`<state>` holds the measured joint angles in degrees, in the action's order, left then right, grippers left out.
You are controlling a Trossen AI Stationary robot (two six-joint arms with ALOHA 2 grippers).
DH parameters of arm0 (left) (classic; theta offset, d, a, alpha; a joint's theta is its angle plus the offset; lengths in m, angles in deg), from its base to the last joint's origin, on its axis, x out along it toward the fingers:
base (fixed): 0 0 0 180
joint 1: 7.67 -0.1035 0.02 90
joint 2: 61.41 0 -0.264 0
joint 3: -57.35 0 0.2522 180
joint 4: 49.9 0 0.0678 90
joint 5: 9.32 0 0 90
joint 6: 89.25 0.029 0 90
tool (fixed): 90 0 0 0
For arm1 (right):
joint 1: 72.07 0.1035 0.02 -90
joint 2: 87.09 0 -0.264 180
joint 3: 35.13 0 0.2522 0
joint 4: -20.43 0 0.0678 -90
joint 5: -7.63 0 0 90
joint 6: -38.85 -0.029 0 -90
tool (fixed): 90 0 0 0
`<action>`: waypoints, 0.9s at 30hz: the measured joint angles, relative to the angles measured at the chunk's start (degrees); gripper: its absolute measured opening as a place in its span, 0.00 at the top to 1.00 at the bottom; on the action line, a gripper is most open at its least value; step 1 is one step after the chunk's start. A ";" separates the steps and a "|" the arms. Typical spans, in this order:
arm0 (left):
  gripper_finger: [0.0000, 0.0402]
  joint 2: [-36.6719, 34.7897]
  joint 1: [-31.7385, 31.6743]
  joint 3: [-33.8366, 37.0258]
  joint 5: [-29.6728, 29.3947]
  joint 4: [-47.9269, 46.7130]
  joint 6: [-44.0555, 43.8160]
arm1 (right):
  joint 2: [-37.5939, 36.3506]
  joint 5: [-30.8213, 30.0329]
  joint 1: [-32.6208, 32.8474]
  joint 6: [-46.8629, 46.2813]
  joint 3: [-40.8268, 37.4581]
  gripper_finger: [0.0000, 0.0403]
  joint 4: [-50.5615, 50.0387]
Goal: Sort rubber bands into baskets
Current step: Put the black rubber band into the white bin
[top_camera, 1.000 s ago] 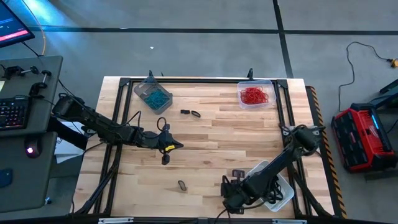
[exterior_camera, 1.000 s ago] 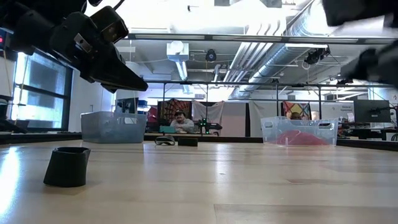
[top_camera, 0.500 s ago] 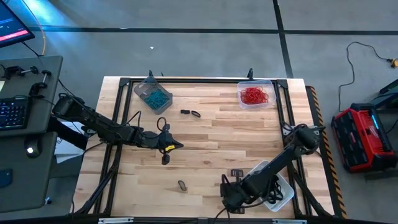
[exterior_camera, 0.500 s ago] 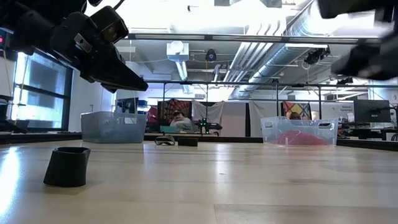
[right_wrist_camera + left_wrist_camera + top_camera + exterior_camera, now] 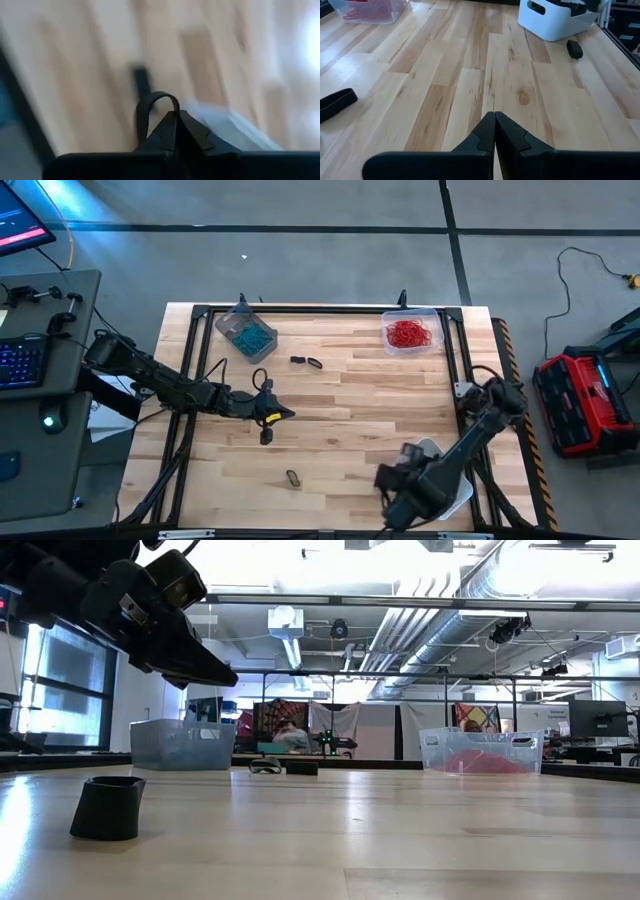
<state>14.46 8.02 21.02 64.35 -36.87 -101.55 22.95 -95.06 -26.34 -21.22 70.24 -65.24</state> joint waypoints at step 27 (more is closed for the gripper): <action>1.00 0.00 0.00 0.02 0.08 0.08 -1.01 | 0.00 -0.42 2.01 -6.37 -8.80 1.00 -17.93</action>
<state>14.46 8.02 21.04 64.43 -36.79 -102.55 22.95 -95.48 -24.32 -27.59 61.44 -83.17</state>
